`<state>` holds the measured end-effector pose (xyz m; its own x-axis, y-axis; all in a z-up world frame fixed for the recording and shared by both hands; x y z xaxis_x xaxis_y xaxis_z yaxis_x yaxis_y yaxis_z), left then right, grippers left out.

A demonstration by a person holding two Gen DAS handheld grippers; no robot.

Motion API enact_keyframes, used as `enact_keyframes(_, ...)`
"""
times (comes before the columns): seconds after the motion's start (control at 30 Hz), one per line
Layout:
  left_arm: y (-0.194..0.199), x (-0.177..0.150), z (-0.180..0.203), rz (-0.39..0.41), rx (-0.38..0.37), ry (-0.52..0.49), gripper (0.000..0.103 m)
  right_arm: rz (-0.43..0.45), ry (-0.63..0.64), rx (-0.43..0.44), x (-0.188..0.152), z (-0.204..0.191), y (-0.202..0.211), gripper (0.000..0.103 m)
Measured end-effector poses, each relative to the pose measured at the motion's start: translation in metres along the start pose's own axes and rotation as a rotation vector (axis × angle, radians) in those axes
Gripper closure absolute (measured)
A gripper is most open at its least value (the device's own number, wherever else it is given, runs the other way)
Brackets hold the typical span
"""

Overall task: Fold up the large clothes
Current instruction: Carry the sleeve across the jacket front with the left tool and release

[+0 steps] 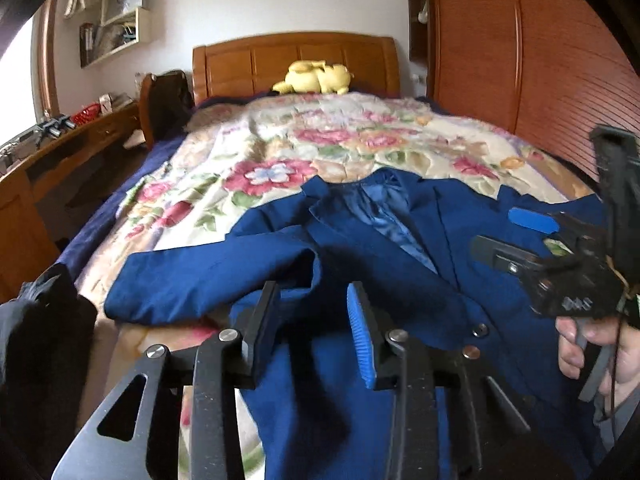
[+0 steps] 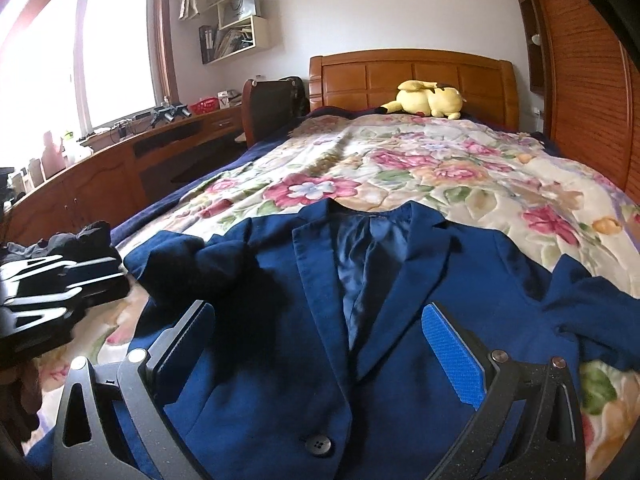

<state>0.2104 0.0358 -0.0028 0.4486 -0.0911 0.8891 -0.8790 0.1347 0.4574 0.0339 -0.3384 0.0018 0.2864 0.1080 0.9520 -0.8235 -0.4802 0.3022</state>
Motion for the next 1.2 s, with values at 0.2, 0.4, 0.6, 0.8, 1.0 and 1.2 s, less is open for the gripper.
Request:
enact_keyframes(0.2,0.028,-0.007,-0.013,0.063,0.032,0.022,0.04,-0.01,0.005,0.003,-0.002,0.002,-0.004,0.0)
enact_keyframes(0.4,0.04,-0.02,-0.034,0.053,0.072,0.024,0.03,-0.02,0.027,0.006,-0.002,0.0,-0.005,0.0)
enact_keyframes(0.6,0.049,-0.026,-0.054,0.063,0.067,0.03,0.027,-0.032,0.07,0.038,-0.007,-0.014,-0.004,0.0)
enact_keyframes(0.8,0.058,-0.028,-0.07,0.066,0.066,0.01,0.026,-0.067,0.093,0.076,-0.002,-0.032,-0.006,0.0)
enact_keyframes(1.0,0.051,-0.048,-0.084,0.003,0.052,0.0,0.023,-0.104,0.166,0.087,0.025,-0.061,-0.028,0.002)
enact_keyframes(1.2,0.05,-0.063,-0.106,-0.025,0.076,0.004,0.023,-0.175,0.217,0.128,0.046,-0.1,-0.07,0.008)
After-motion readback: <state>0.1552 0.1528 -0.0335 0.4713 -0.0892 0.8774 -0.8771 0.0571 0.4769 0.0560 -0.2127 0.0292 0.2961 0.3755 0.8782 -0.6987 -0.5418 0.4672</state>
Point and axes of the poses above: each gripper's, at about its wrist camera, not at the fingertips, and y roughly against the way its jaws point, z to its right, x to its top, the point moved 8 cm from there along -y, roughly the way its jaws point, and after that the axes turned 8 degrees about z, right-handed, at the moved point
